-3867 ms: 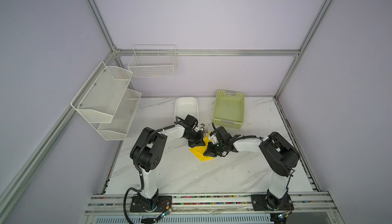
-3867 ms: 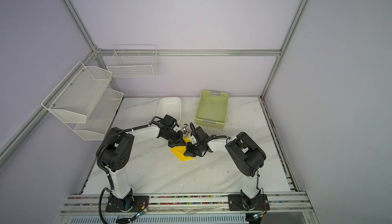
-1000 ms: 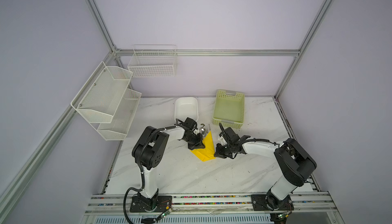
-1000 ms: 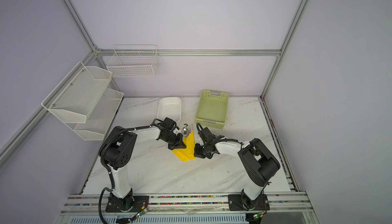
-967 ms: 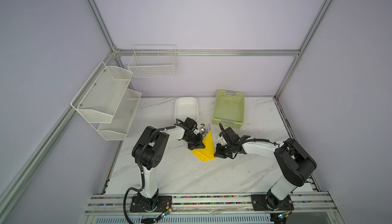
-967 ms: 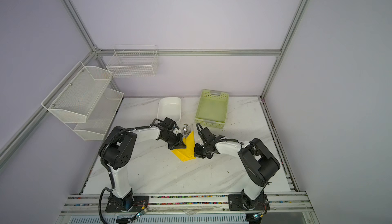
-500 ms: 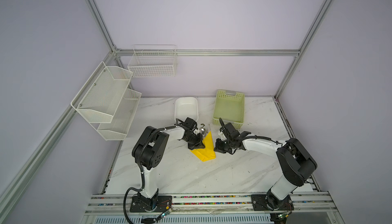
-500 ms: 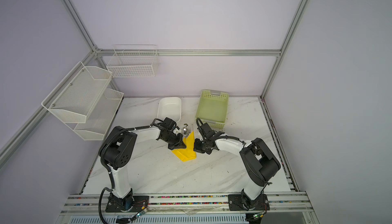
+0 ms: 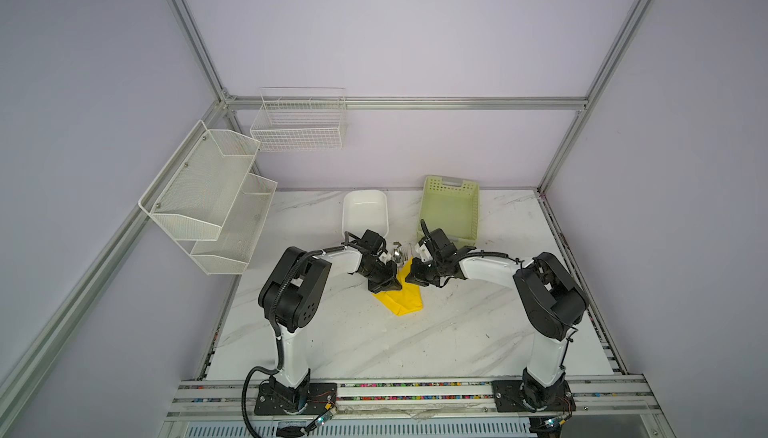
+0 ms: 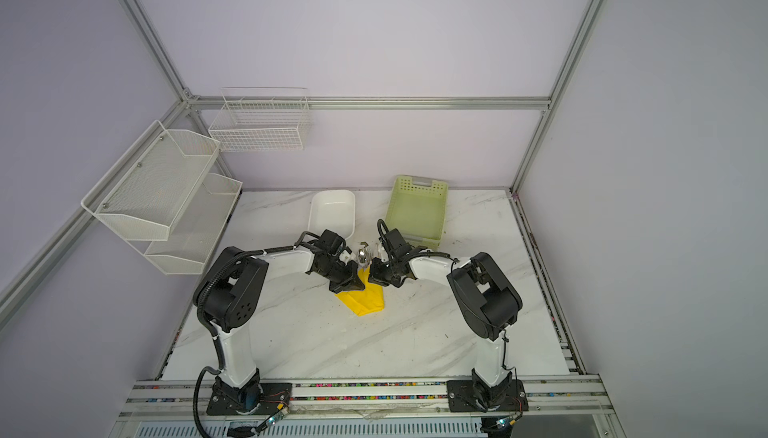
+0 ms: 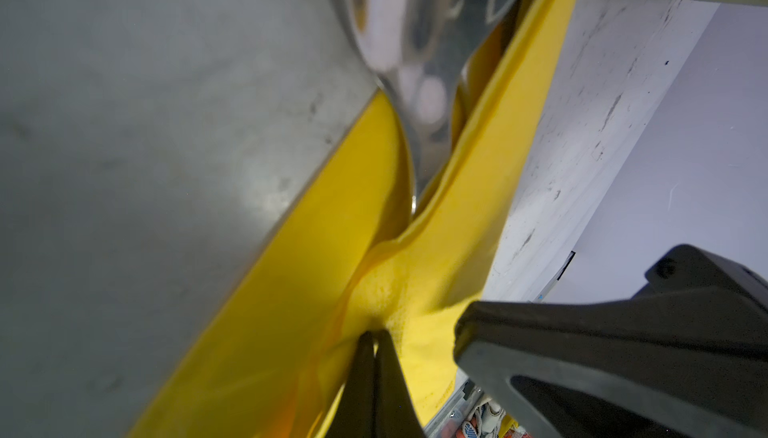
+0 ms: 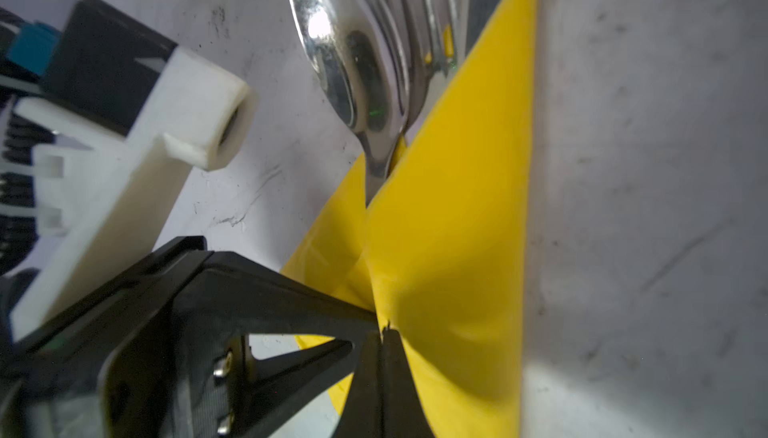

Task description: Place the utensils on the paper napkin and roll it up

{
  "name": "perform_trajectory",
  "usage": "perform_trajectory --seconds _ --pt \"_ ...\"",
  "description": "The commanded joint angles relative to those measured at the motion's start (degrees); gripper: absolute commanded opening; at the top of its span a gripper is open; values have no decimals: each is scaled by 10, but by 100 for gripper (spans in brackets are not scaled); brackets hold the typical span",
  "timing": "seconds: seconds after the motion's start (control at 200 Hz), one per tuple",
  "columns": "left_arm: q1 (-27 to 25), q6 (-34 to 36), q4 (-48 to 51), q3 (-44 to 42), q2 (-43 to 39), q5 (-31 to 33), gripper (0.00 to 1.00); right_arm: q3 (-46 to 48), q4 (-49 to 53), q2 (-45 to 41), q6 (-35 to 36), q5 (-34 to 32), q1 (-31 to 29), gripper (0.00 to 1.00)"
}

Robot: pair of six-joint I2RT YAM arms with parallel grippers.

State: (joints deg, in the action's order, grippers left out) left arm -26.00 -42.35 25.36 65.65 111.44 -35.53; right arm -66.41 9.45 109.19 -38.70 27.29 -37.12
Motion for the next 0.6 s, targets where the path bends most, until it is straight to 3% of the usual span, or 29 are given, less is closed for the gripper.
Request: perform_trajectory --seconds 0.0,0.345,0.595 --pt "4 10 55 -27 1 52 2 -28 -10 19 -7 7 -10 0" --pt "4 9 55 -30 -9 52 2 -73 45 65 19 -55 -20 0" --pt "3 18 79 -25 -46 48 8 -67 50 68 27 -55 -20 0"
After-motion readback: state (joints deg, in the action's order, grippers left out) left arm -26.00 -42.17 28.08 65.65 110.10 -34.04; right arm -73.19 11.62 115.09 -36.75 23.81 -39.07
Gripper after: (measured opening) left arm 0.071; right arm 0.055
